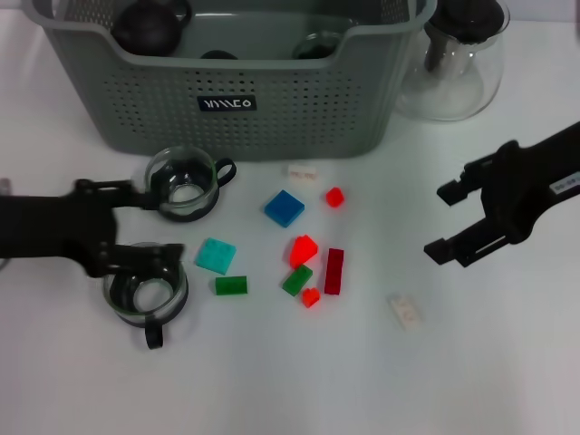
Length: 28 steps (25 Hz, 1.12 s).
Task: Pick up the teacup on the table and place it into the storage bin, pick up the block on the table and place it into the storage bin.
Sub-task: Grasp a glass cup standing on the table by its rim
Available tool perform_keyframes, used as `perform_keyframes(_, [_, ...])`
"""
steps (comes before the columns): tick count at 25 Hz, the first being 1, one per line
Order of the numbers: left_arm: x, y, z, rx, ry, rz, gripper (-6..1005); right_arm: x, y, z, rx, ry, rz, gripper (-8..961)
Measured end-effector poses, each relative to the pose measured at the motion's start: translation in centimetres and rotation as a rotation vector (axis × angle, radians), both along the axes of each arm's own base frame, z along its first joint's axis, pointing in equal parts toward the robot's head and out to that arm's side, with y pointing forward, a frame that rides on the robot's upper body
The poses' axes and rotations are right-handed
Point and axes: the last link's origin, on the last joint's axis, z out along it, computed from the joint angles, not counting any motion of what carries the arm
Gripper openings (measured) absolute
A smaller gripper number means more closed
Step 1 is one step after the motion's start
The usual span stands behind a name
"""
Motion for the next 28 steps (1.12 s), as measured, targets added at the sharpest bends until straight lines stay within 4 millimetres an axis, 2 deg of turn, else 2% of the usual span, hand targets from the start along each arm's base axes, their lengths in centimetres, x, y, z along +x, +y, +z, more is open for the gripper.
perform_keyframes(6, [0.0,0.1,2.9,0.001,0.133,0.077,827,-0.1,0.3,-1.6,-0.044,-0.016,0.002,897])
perform_keyframes(11, [0.2,-0.1,4.2,-0.033,0.225,0.144,825,-0.8,0.9,-3.3,-0.077,-0.026,0.023,897])
perform_keyframes(19, [0.6,0.3,4.0,-0.113,0.312,0.246,823,-1.4,1.5,-4.2,-0.098,-0.071,0.042,897])
perform_keyframes(28, [1.6,1.2,2.8,-0.166,0.367,0.248,821,-1.8,1.9,-4.4,-0.086,-0.088,0.050,897])
